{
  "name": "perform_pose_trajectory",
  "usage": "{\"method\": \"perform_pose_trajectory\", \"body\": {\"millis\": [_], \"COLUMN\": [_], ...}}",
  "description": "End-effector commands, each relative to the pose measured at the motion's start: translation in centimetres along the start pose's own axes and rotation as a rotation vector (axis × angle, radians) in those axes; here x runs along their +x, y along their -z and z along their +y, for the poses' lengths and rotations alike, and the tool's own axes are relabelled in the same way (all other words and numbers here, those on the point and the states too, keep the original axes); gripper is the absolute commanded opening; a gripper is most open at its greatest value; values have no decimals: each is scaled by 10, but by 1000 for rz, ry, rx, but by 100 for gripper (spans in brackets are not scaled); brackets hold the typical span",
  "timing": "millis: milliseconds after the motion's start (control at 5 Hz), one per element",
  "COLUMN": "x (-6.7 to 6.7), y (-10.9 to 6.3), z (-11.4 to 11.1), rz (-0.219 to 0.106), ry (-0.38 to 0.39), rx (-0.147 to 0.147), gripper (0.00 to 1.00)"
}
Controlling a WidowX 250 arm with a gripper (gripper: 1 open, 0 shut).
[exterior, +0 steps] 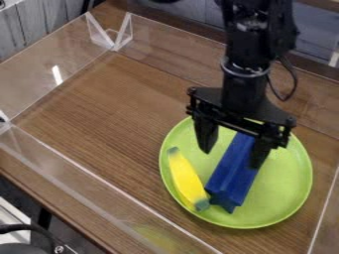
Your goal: Remove the blue object from inside the green plate and put it on the table
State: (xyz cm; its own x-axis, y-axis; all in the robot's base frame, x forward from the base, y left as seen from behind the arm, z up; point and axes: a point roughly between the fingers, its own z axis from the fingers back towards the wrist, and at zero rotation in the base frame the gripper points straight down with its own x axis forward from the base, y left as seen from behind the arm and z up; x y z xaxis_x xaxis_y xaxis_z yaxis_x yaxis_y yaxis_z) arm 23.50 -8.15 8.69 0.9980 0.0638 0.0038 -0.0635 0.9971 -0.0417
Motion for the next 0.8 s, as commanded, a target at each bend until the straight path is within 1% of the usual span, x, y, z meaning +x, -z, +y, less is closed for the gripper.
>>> {"method": "perform_pose_trajectory", "body": {"millis": [0,600], "x": [1,4], "y": [-11,-7], "z": [-7,-12], "rz": [-83,-112], "ry": [16,36], "rx": [-41,-68], "gripper": [100,100]}}
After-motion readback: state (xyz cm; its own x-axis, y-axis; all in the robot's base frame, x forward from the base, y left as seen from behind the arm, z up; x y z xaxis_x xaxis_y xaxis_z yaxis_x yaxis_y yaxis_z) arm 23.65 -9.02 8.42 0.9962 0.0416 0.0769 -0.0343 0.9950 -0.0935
